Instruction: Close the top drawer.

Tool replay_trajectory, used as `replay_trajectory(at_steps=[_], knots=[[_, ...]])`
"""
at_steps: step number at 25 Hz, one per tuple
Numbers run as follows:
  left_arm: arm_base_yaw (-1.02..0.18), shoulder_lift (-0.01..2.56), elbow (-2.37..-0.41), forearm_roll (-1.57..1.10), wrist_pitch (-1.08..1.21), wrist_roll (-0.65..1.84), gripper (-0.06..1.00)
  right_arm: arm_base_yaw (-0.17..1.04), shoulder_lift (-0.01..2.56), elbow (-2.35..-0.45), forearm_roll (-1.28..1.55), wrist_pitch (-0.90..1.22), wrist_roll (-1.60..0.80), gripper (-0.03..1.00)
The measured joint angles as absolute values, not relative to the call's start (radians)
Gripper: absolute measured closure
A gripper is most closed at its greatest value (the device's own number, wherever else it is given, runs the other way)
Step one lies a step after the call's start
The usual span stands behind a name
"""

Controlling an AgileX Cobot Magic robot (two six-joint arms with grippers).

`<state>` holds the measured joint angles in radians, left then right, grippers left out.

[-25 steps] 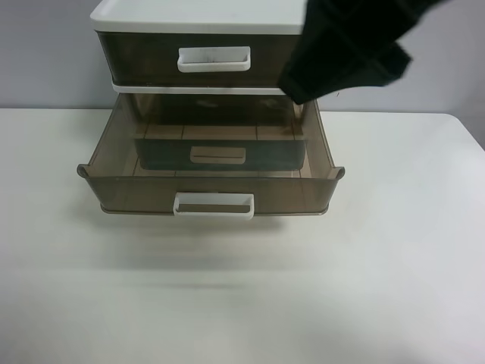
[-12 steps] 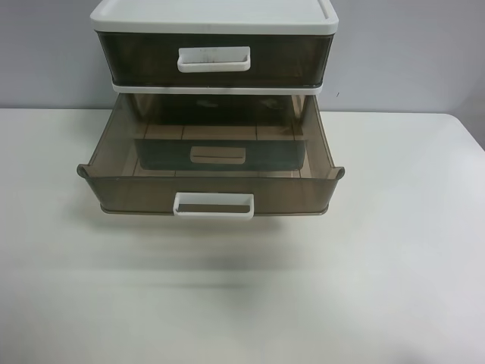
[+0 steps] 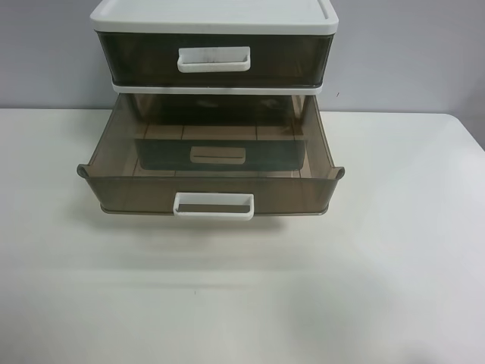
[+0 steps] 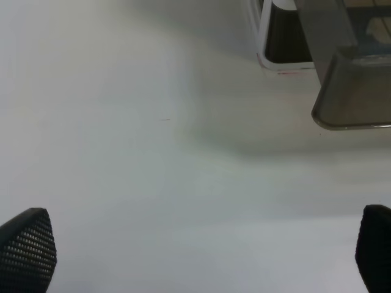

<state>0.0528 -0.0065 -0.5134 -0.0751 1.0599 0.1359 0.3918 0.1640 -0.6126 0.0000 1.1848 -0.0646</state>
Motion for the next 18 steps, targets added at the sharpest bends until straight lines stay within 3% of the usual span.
replay_trajectory(at_steps=[7, 18], knots=[[0.053, -0.007, -0.513, -0.075, 1.06, 0.136, -0.05, 0.157, -0.003, -0.54, 0.038, 1.142, -0.126, -0.03], [0.053, -0.007, -0.513, -0.075, 1.06, 0.136, -0.05, 0.127, -0.003, -0.507, -0.007, 1.074, -0.085, -0.03]])
